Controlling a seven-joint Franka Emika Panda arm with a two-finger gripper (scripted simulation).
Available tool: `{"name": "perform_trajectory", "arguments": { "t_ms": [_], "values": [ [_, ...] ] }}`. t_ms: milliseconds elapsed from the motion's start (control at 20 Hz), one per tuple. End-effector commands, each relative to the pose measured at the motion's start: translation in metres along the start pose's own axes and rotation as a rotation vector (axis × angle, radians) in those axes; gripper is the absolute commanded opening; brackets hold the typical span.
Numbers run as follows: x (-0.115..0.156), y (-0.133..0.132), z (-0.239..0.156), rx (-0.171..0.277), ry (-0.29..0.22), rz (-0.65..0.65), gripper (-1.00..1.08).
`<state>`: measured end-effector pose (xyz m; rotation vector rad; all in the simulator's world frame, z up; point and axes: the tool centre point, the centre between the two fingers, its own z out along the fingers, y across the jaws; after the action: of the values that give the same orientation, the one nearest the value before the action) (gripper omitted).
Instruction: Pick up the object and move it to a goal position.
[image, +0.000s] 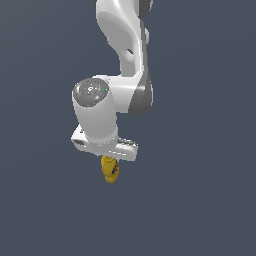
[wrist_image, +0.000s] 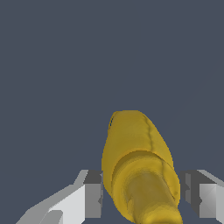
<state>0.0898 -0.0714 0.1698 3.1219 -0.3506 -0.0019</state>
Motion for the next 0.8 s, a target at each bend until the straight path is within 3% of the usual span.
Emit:
{"name": "perform_trajectory", "arguments": {
  "t_ms": [0, 400, 750],
  "values": [
    [0.0, 0.0, 0.0, 0.0, 0.0, 0.0, -1.0],
    [-0.006, -0.003, -0.018, 0.0, 0.0, 0.0, -1.0],
    [-0.022, -0.011, -0.068, 0.0, 0.0, 0.0, -1.0]
  ]
}}
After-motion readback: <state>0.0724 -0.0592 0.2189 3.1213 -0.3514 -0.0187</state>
